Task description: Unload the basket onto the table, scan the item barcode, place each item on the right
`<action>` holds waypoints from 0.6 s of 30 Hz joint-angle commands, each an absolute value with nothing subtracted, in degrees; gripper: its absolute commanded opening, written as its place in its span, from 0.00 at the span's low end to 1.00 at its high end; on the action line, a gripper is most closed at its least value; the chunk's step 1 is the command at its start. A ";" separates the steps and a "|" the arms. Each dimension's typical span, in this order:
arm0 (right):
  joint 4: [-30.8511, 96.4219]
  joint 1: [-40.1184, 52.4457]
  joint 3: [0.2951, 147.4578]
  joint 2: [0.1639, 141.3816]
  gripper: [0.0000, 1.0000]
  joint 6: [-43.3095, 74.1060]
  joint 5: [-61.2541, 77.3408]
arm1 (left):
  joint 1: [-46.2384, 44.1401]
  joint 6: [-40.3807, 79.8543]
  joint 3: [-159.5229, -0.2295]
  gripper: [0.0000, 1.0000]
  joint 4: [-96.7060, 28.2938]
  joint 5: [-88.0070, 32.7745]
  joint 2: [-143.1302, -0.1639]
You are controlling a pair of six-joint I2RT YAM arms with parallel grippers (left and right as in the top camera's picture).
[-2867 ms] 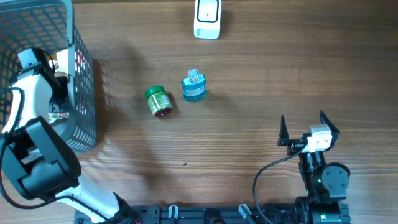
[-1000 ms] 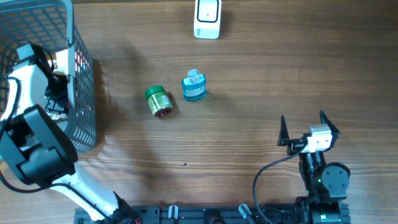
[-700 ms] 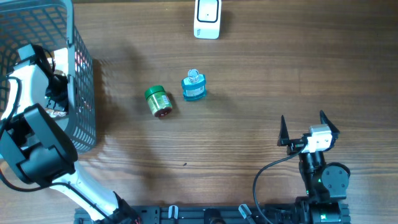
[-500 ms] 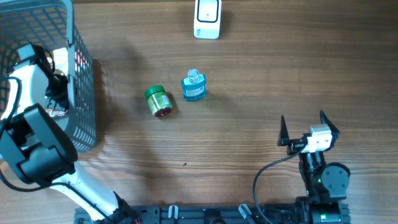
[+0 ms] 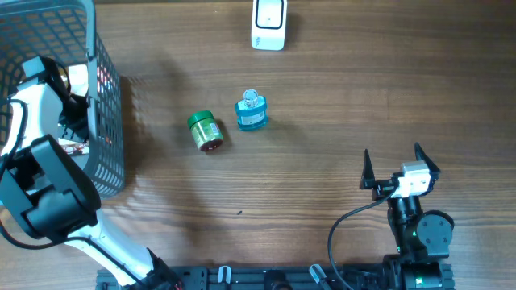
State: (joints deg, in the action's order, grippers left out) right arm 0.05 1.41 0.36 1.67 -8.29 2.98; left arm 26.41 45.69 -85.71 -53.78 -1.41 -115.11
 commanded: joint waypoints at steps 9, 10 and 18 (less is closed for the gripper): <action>-0.08 1.48 0.32 1.67 1.00 -8.99 3.92 | 26.52 45.63 -87.02 0.15 -54.06 -1.06 -107.26; -0.08 1.48 0.32 1.67 1.00 -8.97 3.92 | 26.52 45.63 -87.02 0.13 -54.08 -1.06 -106.76; -0.08 1.48 0.32 1.67 1.00 -8.99 3.92 | 26.33 45.39 -85.54 0.36 -55.51 2.50 -106.15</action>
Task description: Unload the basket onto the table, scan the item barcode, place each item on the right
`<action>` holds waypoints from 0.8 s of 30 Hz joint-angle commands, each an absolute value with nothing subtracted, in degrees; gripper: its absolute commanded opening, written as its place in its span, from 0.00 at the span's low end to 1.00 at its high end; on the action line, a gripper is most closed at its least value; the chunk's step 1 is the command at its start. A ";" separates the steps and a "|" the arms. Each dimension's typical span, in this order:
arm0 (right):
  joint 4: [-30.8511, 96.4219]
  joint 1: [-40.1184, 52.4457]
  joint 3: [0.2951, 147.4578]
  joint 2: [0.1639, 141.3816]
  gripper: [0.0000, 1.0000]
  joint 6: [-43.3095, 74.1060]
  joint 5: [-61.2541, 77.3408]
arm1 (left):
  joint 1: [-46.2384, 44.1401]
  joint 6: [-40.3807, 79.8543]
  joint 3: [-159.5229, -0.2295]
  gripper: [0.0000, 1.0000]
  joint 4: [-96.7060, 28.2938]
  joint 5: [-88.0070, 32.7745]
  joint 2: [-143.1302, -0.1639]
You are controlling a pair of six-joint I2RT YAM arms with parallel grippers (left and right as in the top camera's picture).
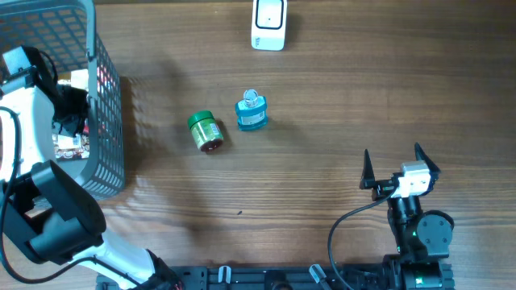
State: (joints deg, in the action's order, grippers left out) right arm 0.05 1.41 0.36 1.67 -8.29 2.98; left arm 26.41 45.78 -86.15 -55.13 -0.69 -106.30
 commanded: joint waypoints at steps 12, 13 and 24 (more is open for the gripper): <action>-0.08 1.48 0.32 1.67 1.00 -8.99 3.92 | 25.61 45.19 -81.28 0.51 -53.06 4.58 -111.28; -0.08 1.48 0.32 1.67 1.00 -8.99 3.92 | 25.61 45.19 -81.28 0.46 -52.95 4.58 -111.28; -0.08 1.48 0.32 1.67 1.00 -8.97 3.92 | 25.61 45.21 -79.50 0.33 -52.60 5.72 -114.34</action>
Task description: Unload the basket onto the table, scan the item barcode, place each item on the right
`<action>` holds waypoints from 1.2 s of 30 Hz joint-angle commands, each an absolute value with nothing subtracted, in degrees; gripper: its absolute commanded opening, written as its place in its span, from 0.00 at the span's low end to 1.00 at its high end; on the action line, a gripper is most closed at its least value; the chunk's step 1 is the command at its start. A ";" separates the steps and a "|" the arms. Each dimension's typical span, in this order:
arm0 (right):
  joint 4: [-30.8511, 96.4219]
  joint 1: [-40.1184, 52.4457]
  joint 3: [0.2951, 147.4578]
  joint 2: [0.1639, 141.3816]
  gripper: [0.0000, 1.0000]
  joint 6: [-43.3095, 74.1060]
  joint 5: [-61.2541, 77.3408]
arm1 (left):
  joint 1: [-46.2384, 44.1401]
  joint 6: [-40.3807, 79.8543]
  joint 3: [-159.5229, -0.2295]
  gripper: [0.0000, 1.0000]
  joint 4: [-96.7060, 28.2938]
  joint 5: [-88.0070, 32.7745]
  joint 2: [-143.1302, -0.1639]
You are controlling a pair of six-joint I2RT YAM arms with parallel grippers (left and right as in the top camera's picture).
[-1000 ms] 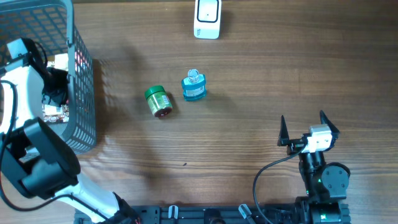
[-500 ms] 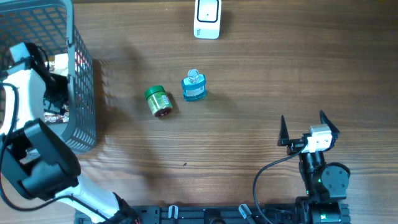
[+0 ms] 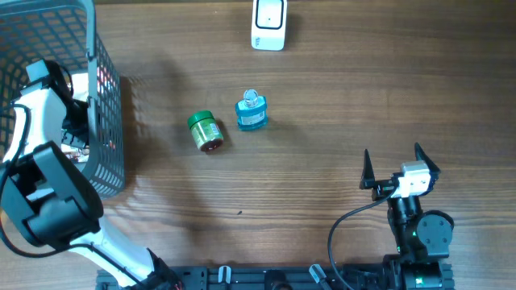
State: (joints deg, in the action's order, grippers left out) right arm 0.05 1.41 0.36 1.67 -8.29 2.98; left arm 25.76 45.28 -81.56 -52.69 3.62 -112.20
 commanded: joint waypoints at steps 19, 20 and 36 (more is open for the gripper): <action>-0.08 1.48 0.32 1.67 1.00 -8.99 3.92 | 25.63 45.39 -77.73 0.04 -52.14 6.09 -114.39; -0.08 1.48 0.32 1.67 1.00 -8.97 3.92 | 25.61 45.41 -77.73 0.04 -52.53 6.09 -114.39; -0.08 1.48 0.32 1.67 1.00 -9.02 3.92 | 25.67 45.17 -85.43 0.04 -65.23 2.83 -107.04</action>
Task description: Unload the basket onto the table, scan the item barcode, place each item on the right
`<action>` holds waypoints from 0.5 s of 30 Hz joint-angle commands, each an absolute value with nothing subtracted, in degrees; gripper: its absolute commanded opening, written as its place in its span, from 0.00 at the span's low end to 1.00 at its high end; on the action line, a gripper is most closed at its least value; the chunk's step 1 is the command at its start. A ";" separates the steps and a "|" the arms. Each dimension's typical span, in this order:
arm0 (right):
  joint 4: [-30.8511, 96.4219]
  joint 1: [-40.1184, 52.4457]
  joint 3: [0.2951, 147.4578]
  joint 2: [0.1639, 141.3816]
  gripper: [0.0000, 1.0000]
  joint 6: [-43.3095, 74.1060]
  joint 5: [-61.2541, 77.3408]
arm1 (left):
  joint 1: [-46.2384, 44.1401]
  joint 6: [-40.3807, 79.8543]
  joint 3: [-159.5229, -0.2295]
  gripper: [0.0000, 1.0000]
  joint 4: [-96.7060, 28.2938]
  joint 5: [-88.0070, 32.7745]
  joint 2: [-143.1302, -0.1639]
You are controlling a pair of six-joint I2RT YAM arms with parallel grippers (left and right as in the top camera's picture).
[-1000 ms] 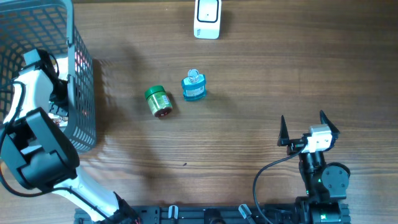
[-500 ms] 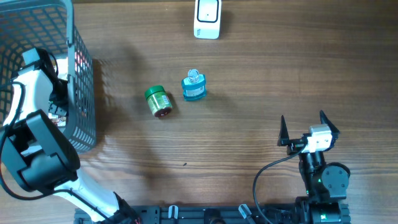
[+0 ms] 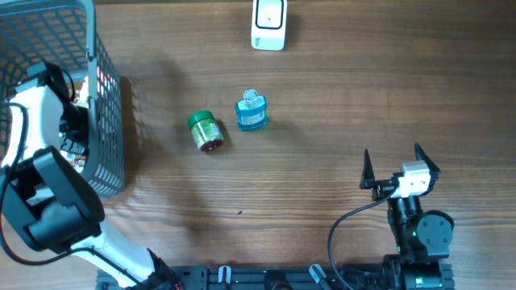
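Observation:
My left arm reaches down into the grey wire basket (image 3: 111,121) at the left edge. Its left gripper (image 3: 74,127) is low inside, near the basket's right wall. The wrist hides the fingers, so whether they hold anything is unclear. A small packet (image 3: 77,153) lies in the basket just below it. On the table a green jar (image 3: 205,131) lies on its side next to an upright blue bottle (image 3: 251,111). The white scanner (image 3: 268,24) stands at the far edge. My right gripper (image 3: 392,151) rests open and empty at the near right.
Another item with red print (image 3: 100,76) shows through the basket's right wall. The basket is tall and takes up the whole left side. A black rail runs along the table's near edge (image 3: 266,278).
The left wrist has shifted slightly toward the near side inside the basket. The jar, the bottle, the scanner and the right arm have not moved.
The left arm was inside the basket near its right wall. Then its wrist was further left and a packet showed below it. Then it was back by the right wall, where it remains. Nothing has left the basket.

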State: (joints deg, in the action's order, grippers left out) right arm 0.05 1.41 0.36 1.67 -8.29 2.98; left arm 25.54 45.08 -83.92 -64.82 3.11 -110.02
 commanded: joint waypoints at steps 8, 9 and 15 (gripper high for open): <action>-0.08 1.48 0.32 1.67 1.00 -8.97 3.92 | 25.67 45.17 -85.54 0.04 -65.19 2.42 -101.89; -0.08 1.48 0.32 1.67 1.00 -9.02 3.92 | 25.67 45.17 -85.54 0.04 -65.17 2.42 -100.95; -0.08 1.48 0.32 1.67 1.00 -8.99 3.92 | 25.61 45.17 -85.23 0.28 -65.73 2.42 -99.77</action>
